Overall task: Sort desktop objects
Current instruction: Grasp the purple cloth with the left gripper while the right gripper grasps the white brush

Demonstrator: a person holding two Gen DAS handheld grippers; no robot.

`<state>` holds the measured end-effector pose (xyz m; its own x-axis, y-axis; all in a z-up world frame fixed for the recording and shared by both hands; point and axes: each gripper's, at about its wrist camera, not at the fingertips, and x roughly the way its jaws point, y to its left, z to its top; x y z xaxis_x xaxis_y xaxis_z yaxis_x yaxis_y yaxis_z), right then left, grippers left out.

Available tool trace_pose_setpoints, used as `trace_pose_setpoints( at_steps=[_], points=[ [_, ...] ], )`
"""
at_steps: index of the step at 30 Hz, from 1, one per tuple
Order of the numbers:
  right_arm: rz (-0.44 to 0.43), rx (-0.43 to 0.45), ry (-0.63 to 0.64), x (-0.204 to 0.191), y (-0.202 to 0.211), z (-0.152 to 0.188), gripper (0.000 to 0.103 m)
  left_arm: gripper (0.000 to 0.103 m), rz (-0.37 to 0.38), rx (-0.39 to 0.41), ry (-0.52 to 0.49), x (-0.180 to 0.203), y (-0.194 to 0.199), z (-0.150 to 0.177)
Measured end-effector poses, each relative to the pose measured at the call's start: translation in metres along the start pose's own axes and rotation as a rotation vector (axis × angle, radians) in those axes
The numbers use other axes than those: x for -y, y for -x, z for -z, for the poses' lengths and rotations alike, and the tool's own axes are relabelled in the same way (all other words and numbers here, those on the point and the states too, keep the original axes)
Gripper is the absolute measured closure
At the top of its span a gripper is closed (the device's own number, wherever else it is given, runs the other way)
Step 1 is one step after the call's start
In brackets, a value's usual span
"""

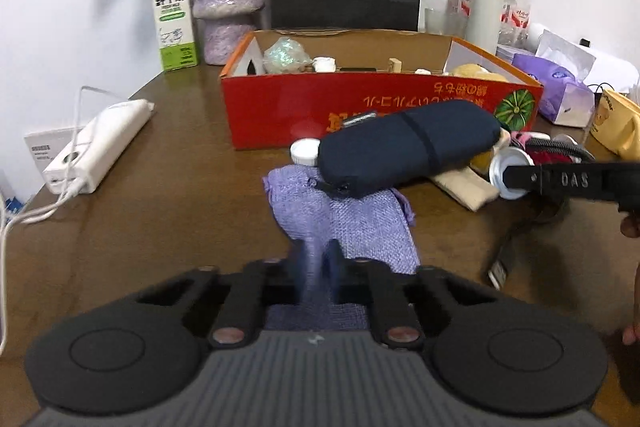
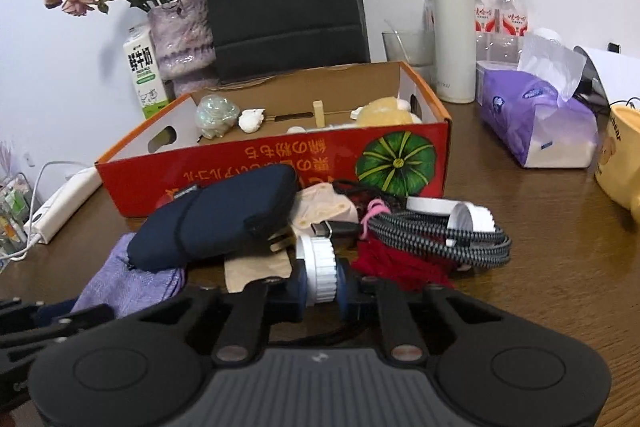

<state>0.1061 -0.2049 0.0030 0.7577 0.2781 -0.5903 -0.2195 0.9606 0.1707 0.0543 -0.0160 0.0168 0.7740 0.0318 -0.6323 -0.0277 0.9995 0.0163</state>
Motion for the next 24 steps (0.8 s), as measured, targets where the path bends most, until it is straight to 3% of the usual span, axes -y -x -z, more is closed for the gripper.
trace_pose_setpoints(
  at_steps=[5, 12, 18, 21, 24],
  points=[
    [-0.014, 0.055, 0.024, -0.008, 0.029, 0.006, 0.090, 0.097, 0.048, -0.003, 0.025, -0.007, 0.034, 0.023],
    [-0.122, 0.061, 0.022, -0.020, 0.094, 0.045, 0.090, 0.098, 0.099, -0.006, 0.032, -0.017, 0.088, 0.056],
    [-0.140, 0.010, 0.017, -0.023, 0.136, 0.075, 0.090, 0.098, 0.152, 0.035, 0.054, -0.018, 0.104, 0.054],
    [-0.129, 0.028, 0.033, -0.025, 0.154, 0.086, 0.090, 0.098, 0.181, 0.056, 0.072, -0.012, 0.114, 0.050],
    [-0.138, 0.045, 0.038, -0.026, 0.159, 0.088, 0.090, 0.098, 0.176, 0.141, 0.040, -0.008, 0.137, 0.048]
  ],
)
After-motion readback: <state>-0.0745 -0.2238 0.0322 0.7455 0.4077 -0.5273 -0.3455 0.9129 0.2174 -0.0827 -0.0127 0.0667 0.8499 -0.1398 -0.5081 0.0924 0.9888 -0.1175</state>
